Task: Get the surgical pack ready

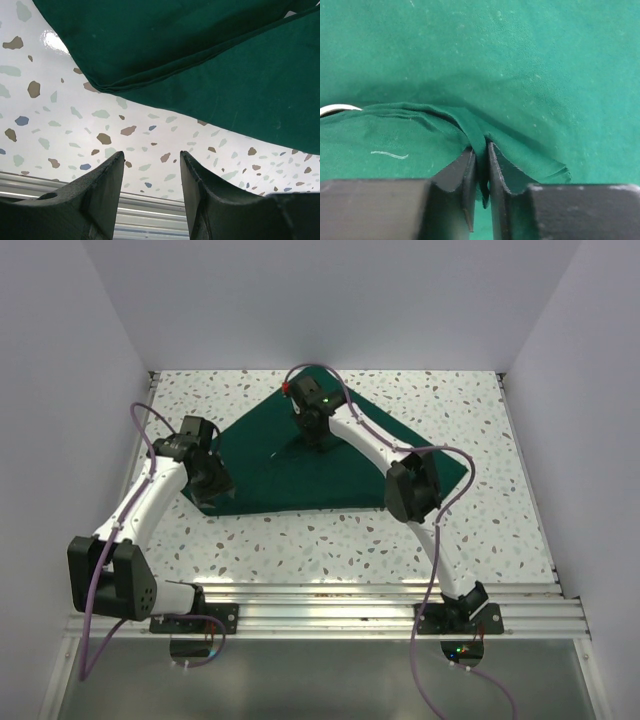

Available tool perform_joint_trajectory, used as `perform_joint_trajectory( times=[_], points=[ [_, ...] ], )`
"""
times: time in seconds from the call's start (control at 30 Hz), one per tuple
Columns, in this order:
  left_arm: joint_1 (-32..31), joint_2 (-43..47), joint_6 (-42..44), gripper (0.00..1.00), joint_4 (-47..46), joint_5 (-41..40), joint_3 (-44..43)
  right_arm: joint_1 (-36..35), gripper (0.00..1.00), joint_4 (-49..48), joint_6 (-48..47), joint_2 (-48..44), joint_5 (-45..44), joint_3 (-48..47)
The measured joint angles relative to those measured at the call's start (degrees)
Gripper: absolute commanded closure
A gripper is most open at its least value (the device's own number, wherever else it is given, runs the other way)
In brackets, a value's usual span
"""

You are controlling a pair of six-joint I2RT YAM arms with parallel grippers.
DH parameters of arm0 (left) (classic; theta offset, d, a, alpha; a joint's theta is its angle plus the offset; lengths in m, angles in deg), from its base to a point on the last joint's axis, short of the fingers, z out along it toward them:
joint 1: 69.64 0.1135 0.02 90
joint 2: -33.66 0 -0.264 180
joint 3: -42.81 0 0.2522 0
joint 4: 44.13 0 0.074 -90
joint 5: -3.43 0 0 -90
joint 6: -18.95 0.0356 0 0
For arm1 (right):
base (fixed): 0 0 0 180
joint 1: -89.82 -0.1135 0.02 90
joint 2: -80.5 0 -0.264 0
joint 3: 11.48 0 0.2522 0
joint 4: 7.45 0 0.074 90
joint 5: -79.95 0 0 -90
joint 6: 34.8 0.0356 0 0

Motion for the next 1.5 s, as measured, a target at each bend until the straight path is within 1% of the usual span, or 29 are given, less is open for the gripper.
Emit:
perform_joint_trajectory(
  times=[0.03, 0.1, 0.13, 0.17, 0.23, 0.4, 0.5, 0.67, 0.8, 0.9, 1.0, 1.03, 1.07, 1.13, 1.17, 1.27, 1.37, 1.4, 1.5],
  points=[
    [0.0, -0.07, -0.02, 0.47, 0.0, 0.0, 0.0, 0.15, 0.58, -0.11, -0.04, 0.35, 0.39, -0.28],
    [0.0, -0.24, -0.09, 0.47, -0.04, 0.02, 0.0, 0.42, 0.44, -0.31, -0.26, 1.38, 0.96, -1.22],
    [0.0, -0.35, -0.15, 0.47, -0.07, 0.04, 0.0, 0.59, 0.33, -0.44, -0.15, 1.84, 1.53, -1.75],
    [0.0, -0.48, -0.26, 0.47, -0.09, 0.04, 0.0, 0.61, 0.28, -0.52, 0.11, 2.16, 2.25, -2.27],
    [0.0, -0.85, -0.48, 0.46, -0.15, 0.04, 0.0, 0.68, 0.25, -0.76, 0.17, 2.32, 3.06, -2.64],
    [0.33, -2.97, -0.5, 0.45, -0.13, -0.04, -0.33, 1.05, 0.22, -1.31, 1.18, 2.29, 4.11, -3.17],
    [1.64, -5.4, -0.5, 0.46, -0.17, 0.0, -2.45, 1.73, 0.2, -1.4, 1.86, 2.27, 4.11, -3.19],
    [3.37, -8.83, -0.55, 0.45, -0.83, 0.2, -6.95, 4.31, 0.18, -1.7, 3.02, 2.27, 5.64, -4.81],
    [3.74, -10.34, -1.2, 0.45, -2.36, 0.98, -7.93, 7.06, 0.18, -3.58, 5.22, 1.79, 8.35, -5.42],
    [4.83, -11.37, -1.44, 0.45, -2.91, 2.21, -7.91, 8.35, 0.22, -4.59, 6.88, 1.55, 10.14, -5.42],
    [7.08, -12.09, -1.42, 0.44, -3.74, 3.23, -7.82, 8.48, 0.45, -5.51, 8.15, 1.42, 12.37, -5.03],
    [8.24, -12.33, -1.38, 0.43, -4.04, 3.37, -7.82, 8.39, 0.62, -5.75, 8.61, 1.42, 13.18, -4.98],
    [9.51, -12.55, -1.33, 0.43, -4.37, 3.52, -7.82, 8.33, 0.71, -5.95, 8.96, 1.42, 14.4, -4.98],
    [12.07, -13.07, -1.09, 0.4, -4.9, 3.52, -7.82, 8.22, 0.85, -6.47, 10.56, 1.42, 16.57, -4.98],
    [13.46, -13.38, -0.87, 0.4, -5.07, 3.61, -7.85, 8.15, 0.93, -6.91, 11.19, 1.42, 17.64, -4.98],
    [17.88, -14.69, -0.02, 0.37, -5.73, 4.13, -7.82, 8.09, 0.97, -7.96, 13.11, 1.46, 20.13, -4.98],
    [21.88, -16.24, 1.36, 0.34, -6.88, 5.07, -7.85, 8.09, 0.97, -9.53, 14.25, 2.1, 21.64, -4.98],
    [23.12, -16.98, 2.01, 0.32, -7.32, 5.07, -7.87, 8.11, 0.98, -9.88, 14.53, 2.45, 21.84, -4.98],
    [25.88, -19.32, 4.13, 0.32, -8.2, 5.03, -8.11, 8.11, 1.0, -10.56, 15.17, 4.13, 22.86, -4.98]
  ],
)
